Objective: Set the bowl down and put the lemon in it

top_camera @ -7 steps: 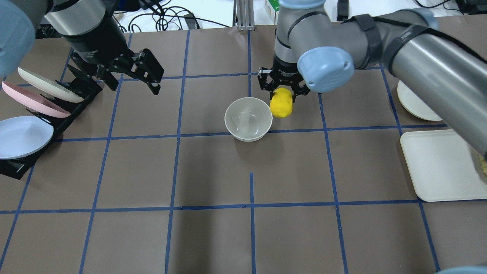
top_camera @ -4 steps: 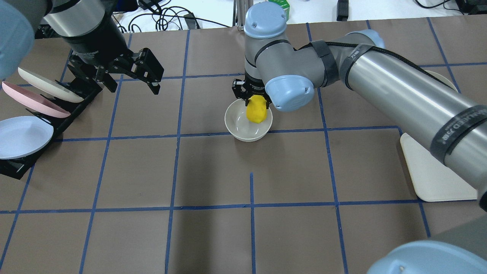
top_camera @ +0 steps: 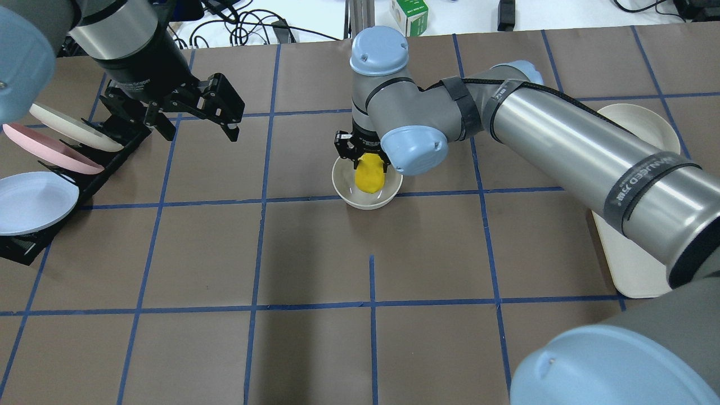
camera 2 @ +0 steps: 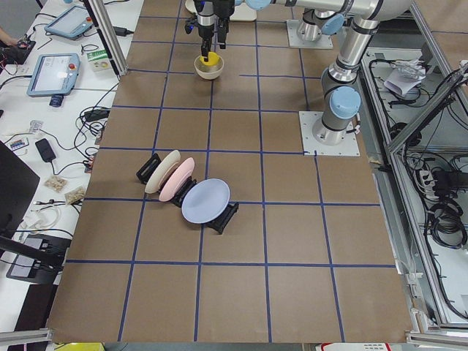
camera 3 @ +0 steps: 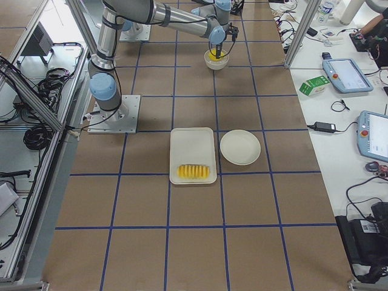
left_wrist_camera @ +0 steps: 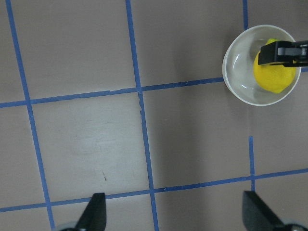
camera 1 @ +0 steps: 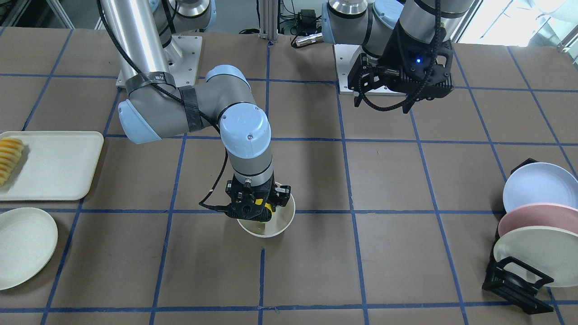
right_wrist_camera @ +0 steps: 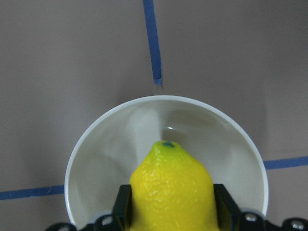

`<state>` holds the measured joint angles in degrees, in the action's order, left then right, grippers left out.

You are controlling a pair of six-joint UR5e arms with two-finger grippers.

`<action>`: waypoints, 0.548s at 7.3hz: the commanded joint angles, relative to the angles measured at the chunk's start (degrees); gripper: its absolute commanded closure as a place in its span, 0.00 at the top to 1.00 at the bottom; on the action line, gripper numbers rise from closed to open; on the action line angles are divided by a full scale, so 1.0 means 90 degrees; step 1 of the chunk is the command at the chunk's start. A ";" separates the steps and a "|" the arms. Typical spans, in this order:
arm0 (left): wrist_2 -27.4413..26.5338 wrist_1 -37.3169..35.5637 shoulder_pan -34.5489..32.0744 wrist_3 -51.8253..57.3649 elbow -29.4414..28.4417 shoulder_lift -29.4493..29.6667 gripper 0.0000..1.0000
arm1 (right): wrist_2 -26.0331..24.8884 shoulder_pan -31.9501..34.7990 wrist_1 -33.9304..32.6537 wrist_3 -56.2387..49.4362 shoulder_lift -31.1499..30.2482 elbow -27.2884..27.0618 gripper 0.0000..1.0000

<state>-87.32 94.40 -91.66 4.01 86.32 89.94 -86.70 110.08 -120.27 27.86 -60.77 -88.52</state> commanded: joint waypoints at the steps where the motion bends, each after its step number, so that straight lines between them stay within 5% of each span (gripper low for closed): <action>1: -0.0005 -0.0011 -0.0001 -0.0006 -0.0002 -0.0013 1.00 | 0.0014 0.0034 -0.0015 -0.0058 0.0227 0.0002 0.04; 4: -0.0024 -0.0011 0.0008 -0.0006 0.0008 -0.0023 1.00 | 0.0208 0.0034 -0.0025 -0.0068 0.0404 0.0011 0.23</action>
<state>-87.34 94.31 -91.66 3.90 86.38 89.85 -85.79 110.38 -120.48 27.31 -57.85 -88.43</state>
